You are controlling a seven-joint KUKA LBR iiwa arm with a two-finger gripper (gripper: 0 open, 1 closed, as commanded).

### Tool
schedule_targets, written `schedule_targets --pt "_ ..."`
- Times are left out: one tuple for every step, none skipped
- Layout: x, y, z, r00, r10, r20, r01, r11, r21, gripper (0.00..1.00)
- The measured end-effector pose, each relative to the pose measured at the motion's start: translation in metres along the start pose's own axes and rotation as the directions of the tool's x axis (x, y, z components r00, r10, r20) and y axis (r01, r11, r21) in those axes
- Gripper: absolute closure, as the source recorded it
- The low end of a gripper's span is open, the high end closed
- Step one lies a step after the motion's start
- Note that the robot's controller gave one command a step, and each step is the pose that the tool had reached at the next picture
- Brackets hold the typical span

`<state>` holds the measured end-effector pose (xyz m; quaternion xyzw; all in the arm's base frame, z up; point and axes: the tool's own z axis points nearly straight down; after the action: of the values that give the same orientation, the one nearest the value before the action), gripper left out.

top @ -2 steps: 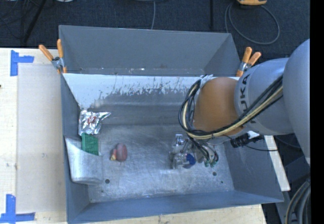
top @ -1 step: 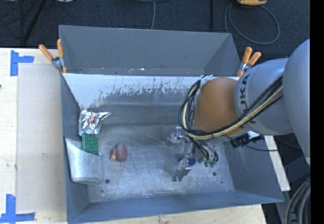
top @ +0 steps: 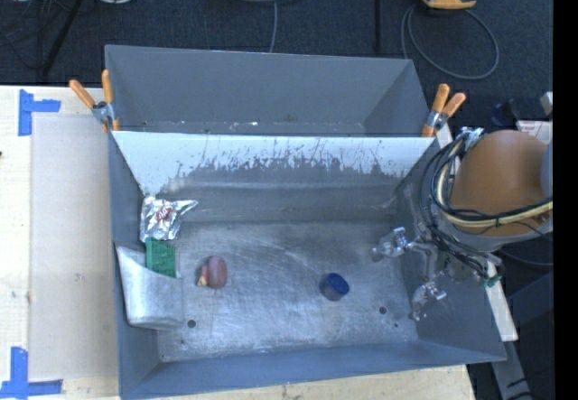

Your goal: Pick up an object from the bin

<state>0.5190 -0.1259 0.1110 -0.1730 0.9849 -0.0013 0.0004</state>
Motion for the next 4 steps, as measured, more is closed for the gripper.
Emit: schedule_targets --pt "-0.033 0.098 0.033 0.945 -0.327 -0.001 0.327 0.945 -0.007 0.00" --pt "-0.102 0.063 0.038 0.940 -0.342 0.002 0.342 0.940 -0.004 0.00" --pt "-0.102 0.062 0.036 0.941 -0.338 0.004 0.338 0.941 0.001 1.00" --pt "-0.102 0.062 0.038 0.942 -0.336 0.006 0.336 0.942 0.001 0.00"
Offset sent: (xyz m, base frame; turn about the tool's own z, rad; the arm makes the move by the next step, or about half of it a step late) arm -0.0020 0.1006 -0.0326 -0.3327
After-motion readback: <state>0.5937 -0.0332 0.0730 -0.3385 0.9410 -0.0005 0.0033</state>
